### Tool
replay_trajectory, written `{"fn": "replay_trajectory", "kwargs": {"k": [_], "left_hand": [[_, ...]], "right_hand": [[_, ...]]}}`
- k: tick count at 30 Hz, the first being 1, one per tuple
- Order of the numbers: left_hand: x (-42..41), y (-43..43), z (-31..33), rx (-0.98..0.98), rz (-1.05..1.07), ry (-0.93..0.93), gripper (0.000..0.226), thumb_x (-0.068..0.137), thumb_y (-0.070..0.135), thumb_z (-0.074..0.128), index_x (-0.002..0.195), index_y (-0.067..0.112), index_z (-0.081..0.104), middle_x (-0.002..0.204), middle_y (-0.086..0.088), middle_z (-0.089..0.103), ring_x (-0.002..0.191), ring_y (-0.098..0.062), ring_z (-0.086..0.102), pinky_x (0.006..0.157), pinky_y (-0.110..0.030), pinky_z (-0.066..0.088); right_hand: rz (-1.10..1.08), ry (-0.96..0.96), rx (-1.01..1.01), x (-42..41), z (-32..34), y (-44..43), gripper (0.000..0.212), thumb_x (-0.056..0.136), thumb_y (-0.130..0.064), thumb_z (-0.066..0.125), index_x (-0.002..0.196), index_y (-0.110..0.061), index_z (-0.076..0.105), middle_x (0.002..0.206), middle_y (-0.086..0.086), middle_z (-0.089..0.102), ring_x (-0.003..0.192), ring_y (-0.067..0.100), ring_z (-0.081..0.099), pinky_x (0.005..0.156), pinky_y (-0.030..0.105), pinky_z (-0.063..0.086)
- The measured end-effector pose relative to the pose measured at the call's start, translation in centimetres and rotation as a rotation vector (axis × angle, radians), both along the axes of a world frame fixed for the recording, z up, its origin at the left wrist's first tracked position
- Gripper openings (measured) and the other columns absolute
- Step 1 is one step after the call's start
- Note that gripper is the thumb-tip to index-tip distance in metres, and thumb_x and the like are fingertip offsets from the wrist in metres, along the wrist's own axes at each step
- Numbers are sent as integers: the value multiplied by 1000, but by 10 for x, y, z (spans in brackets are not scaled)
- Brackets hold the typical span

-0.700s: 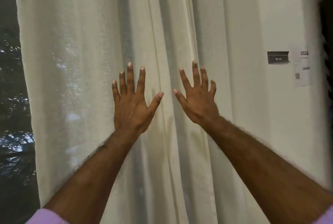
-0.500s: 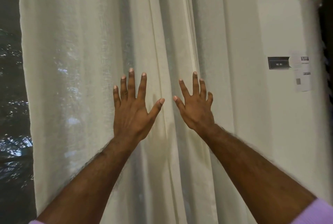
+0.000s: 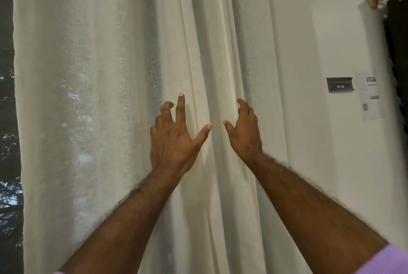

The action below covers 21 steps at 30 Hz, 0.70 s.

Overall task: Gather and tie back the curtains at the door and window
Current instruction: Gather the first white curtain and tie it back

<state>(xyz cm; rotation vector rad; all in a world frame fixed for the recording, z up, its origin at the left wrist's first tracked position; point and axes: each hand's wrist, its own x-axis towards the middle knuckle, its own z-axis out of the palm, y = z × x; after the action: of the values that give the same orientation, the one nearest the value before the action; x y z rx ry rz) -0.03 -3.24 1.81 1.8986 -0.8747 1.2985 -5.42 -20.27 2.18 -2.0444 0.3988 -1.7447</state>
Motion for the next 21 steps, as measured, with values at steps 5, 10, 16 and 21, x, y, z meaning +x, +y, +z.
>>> {"fn": "replay_trajectory", "kwargs": {"k": [5, 10, 16, 21], "left_hand": [[1, -10, 8, 5, -46, 27, 95, 82, 64, 61, 151, 33, 3, 153, -4, 21, 127, -28, 47, 92, -45, 52], [6, -11, 9, 7, -108, 74, 90, 88, 17, 65, 152, 32, 3, 148, 0, 22, 92, -25, 62, 59, -35, 57], [11, -5, 10, -23, -168, 113, 95, 85, 2, 63, 152, 36, 6, 151, 0, 26, 77, -21, 60, 49, -29, 51], [14, 4, 11, -70, -287, 97, 91, 87, 4, 59, 154, 33, 4, 140, 4, 37, 83, -9, 53, 66, -30, 57]], "right_hand": [[-131, -33, -55, 1, 15, -4, 20, 100, -27, 58, 114, -15, 64, 106, 3, 68, 94, 21, 66, 79, 37, 57], [-355, -148, -296, 2, 15, 2, 17, 99, -19, 59, 105, -8, 71, 99, 9, 70, 78, 26, 68, 66, 33, 55], [-307, -253, -390, 1, 15, 9, 8, 97, -6, 56, 97, -5, 63, 86, 9, 66, 74, 24, 63, 64, 38, 57], [206, -177, 59, 5, 37, 9, 30, 97, -10, 51, 127, -15, 53, 106, 4, 69, 78, 13, 63, 68, 22, 48]]}}
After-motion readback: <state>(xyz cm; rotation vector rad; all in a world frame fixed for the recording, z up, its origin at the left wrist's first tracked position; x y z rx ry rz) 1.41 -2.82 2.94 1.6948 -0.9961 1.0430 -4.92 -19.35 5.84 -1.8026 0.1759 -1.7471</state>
